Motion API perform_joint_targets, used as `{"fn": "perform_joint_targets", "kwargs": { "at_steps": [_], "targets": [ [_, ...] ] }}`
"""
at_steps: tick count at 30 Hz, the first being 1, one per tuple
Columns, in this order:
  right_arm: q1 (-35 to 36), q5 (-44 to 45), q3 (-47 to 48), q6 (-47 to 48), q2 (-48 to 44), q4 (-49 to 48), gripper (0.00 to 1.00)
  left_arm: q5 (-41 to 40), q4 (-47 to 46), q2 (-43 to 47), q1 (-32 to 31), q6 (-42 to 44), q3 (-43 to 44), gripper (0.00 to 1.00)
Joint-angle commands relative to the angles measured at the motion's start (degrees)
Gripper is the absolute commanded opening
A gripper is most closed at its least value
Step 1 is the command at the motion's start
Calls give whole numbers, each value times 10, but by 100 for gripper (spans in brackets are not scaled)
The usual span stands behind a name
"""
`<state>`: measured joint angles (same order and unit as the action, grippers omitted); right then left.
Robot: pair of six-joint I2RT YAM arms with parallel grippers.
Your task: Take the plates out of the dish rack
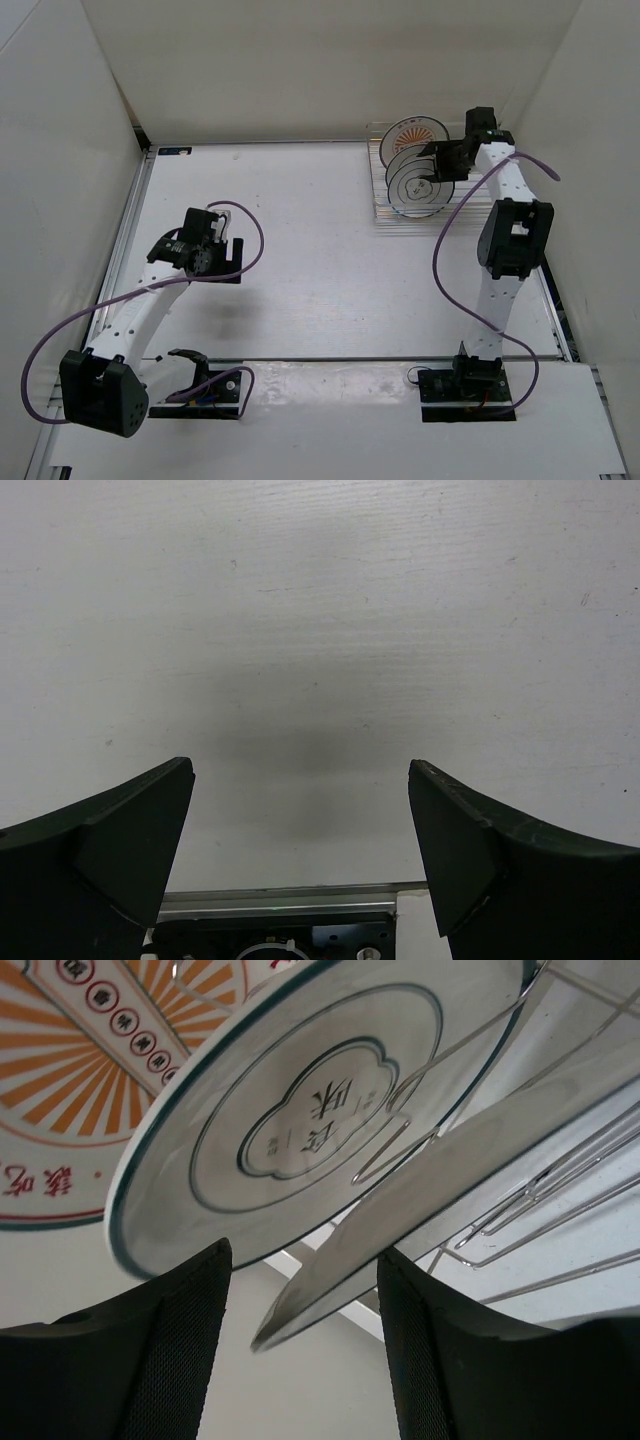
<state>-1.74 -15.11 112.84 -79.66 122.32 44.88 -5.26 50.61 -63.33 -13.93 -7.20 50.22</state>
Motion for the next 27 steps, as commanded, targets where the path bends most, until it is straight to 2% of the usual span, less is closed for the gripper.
{"fn": "perform_joint_targets", "kwargs": {
  "at_steps": [1,5,7,11,17,21,23,25,27],
  "targets": [
    [4,16,26,-14,8,-5,63,-15,0,5,-2,8,19,100],
    [4,12,25,-15,16,-5,60,-19,-2,5,-1,8,16,100],
    [3,6,22,-13,14,-3,51,-20,-3,2,-1,8,14,100],
    [2,-5,8,-4,5,-2,46,-20,-9,3,-2,4,8,100],
    [-1,-33,-21,2,-9,-5,27,-22,-13,6,-1,2,3,100],
    [-2,-39,-27,9,-22,-2,19,-25,-12,11,-2,2,-1,100],
    [-1,-41,-27,10,-27,-2,19,-24,-14,13,-2,1,-5,100],
    [-2,-51,-27,10,-34,-1,12,-25,-15,15,-1,1,-7,100],
    [-4,-59,-29,9,-39,1,10,-26,-14,17,-1,0,-7,100]
  ]
}}
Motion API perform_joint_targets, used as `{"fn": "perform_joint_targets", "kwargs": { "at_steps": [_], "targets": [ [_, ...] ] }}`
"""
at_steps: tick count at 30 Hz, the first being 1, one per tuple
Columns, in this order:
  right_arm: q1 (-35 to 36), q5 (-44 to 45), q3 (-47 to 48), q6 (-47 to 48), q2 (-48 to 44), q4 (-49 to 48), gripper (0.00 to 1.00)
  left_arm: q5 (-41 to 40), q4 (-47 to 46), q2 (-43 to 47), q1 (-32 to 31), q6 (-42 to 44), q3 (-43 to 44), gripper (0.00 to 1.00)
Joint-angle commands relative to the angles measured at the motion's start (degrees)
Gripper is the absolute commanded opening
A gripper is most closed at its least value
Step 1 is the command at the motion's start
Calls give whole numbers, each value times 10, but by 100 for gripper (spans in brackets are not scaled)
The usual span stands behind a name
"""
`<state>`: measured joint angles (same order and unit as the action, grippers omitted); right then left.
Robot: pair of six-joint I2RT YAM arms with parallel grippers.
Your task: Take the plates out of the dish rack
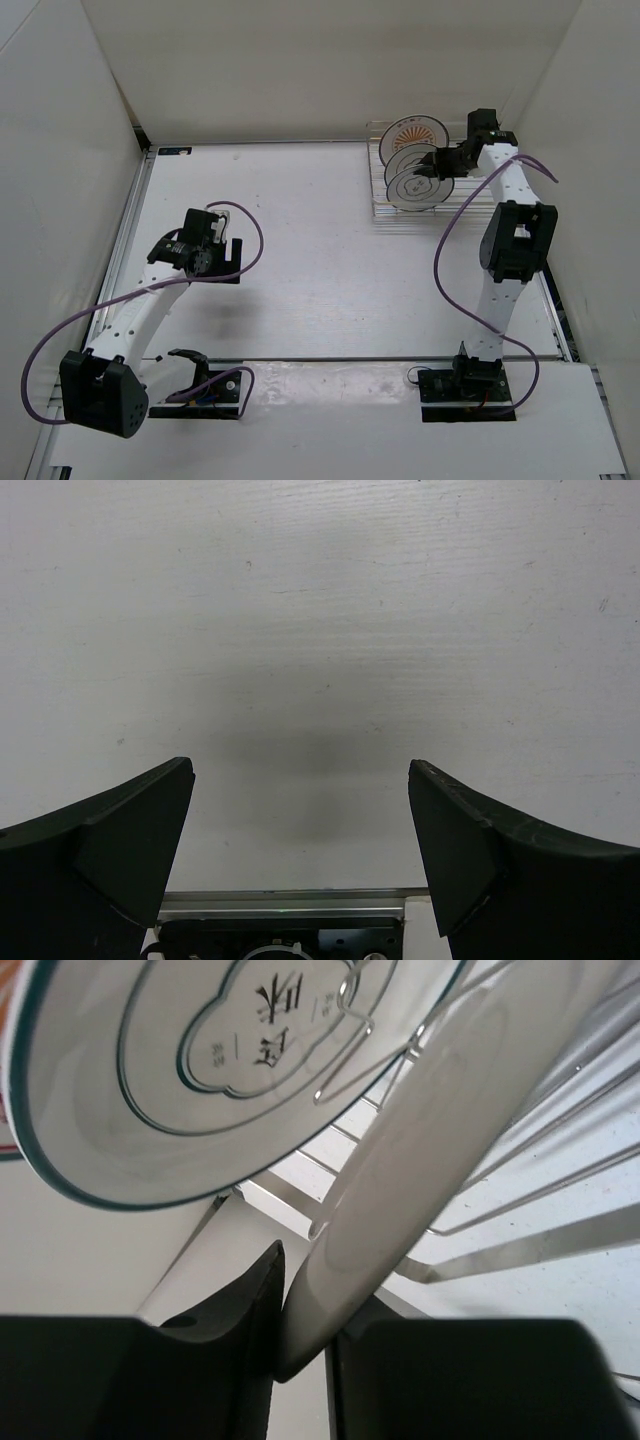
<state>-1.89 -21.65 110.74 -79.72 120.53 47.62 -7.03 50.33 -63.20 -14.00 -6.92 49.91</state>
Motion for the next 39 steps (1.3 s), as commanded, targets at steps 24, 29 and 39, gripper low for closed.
{"fn": "perform_joint_targets", "kwargs": {
  "at_steps": [24,29,39],
  "targets": [
    [-33,-81,-18,-49,-155,-38,0,14,-11,22,-2,-20,-9,100],
    [-37,-94,15,-56,-178,-45,0,24,-10,21,-7,-25,-9,100],
    [-36,-153,137,147,-210,185,0,17,-6,26,-30,-26,-10,100]
  ]
}}
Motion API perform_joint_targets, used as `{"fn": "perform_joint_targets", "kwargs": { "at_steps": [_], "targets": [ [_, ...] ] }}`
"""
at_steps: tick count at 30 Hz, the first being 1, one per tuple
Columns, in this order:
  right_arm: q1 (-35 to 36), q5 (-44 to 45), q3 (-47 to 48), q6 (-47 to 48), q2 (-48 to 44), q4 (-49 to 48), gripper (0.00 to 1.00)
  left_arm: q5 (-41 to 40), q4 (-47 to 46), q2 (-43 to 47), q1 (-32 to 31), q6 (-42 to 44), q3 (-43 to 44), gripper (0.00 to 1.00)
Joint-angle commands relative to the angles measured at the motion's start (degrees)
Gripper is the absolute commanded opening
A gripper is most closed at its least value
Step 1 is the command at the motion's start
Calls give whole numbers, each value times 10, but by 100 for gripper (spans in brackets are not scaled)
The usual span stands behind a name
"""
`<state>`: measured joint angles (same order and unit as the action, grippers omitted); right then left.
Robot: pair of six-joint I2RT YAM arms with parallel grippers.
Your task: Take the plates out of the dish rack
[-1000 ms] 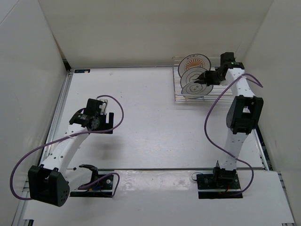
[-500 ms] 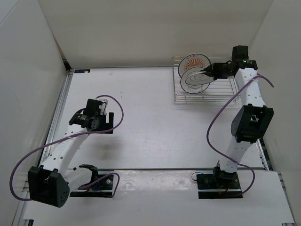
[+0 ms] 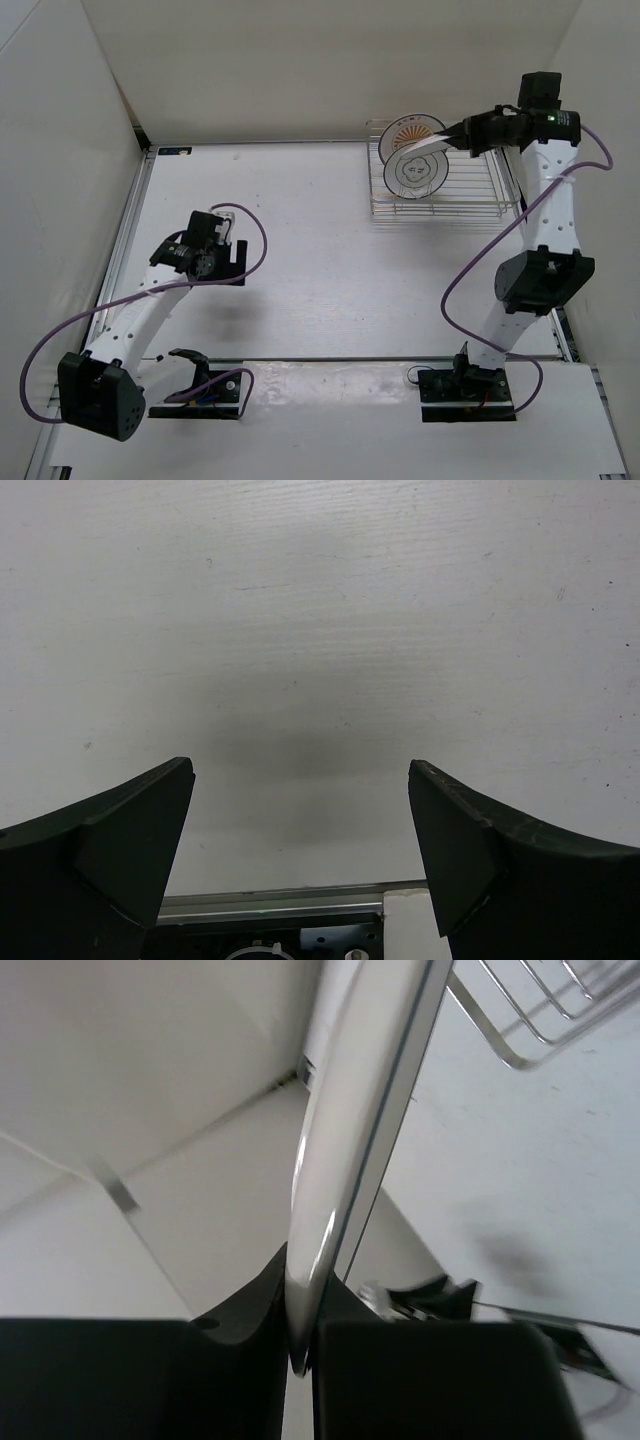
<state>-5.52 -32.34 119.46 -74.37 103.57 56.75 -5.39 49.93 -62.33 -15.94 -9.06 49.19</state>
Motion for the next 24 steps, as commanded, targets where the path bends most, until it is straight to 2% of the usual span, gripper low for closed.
{"fn": "perform_joint_targets", "kwargs": {
  "at_steps": [1,3,4,5,7,11,18,24],
  "targets": [
    [1,-51,57,162,-42,149,0,-1,-1,19,-13,-2,-3,100],
    [1,-57,67,212,-43,226,0,-12,0,19,-23,-2,-6,100],
    [2,-52,68,286,-41,279,0,-15,2,20,-27,-2,-8,100],
    [3,-45,71,309,-39,331,0,-16,4,21,-32,1,-8,100],
    [10,-20,44,365,-41,380,0,-26,4,23,-43,4,-14,100],
    [24,38,-46,425,-105,381,0,-30,1,25,-59,1,-22,100],
    [53,135,-214,458,-170,381,0,-38,-1,26,-84,-1,-30,100],
    [72,218,-334,496,-168,378,0,-61,-2,35,-102,2,-38,100]
  ]
}}
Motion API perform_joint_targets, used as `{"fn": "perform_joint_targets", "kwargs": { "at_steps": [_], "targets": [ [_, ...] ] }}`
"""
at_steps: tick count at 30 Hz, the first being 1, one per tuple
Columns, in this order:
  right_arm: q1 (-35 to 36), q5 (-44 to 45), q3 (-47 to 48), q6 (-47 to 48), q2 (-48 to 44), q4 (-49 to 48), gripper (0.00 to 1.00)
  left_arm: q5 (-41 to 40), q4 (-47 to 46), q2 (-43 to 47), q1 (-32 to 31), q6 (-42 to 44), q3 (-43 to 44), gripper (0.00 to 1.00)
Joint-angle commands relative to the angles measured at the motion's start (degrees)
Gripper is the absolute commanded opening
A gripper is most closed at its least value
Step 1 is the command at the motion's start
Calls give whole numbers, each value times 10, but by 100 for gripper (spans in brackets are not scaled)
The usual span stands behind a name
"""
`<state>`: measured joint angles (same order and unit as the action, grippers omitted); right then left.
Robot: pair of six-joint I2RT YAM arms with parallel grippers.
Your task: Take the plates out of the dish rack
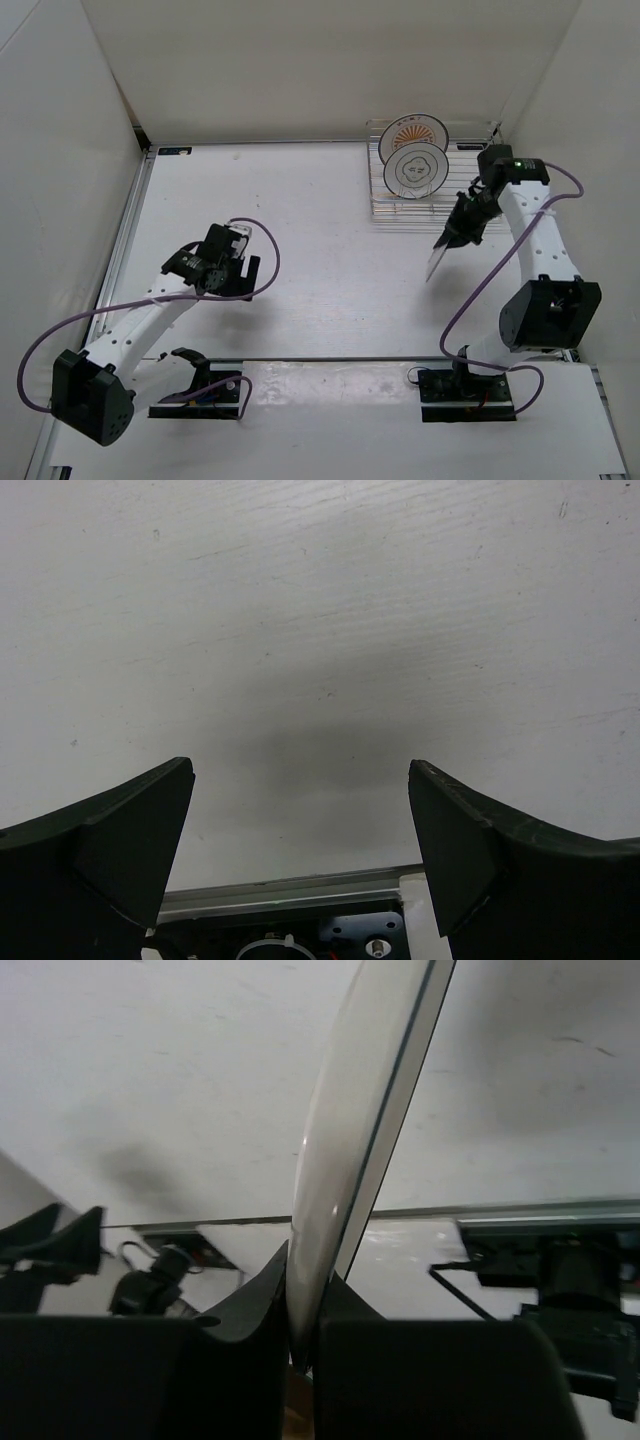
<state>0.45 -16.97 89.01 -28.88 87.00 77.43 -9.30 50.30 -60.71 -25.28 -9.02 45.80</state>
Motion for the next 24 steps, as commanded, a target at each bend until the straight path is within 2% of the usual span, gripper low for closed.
{"fn": "perform_joint_targets", "kwargs": {
  "at_steps": [1,4,10,17,24],
  "targets": [
    [14,75,-36,43,4,170,0,-24,-6,21,-9,1,-5,100],
    [11,99,-91,37,10,134,0,-37,1,18,-20,1,-7,100],
    [22,74,-173,16,30,46,2,-48,20,7,-34,4,6,100],
    [39,103,-149,24,151,27,12,-56,23,4,-34,10,11,100],
    [61,103,-83,18,272,12,12,-56,22,2,-35,12,12,100]
  ]
}}
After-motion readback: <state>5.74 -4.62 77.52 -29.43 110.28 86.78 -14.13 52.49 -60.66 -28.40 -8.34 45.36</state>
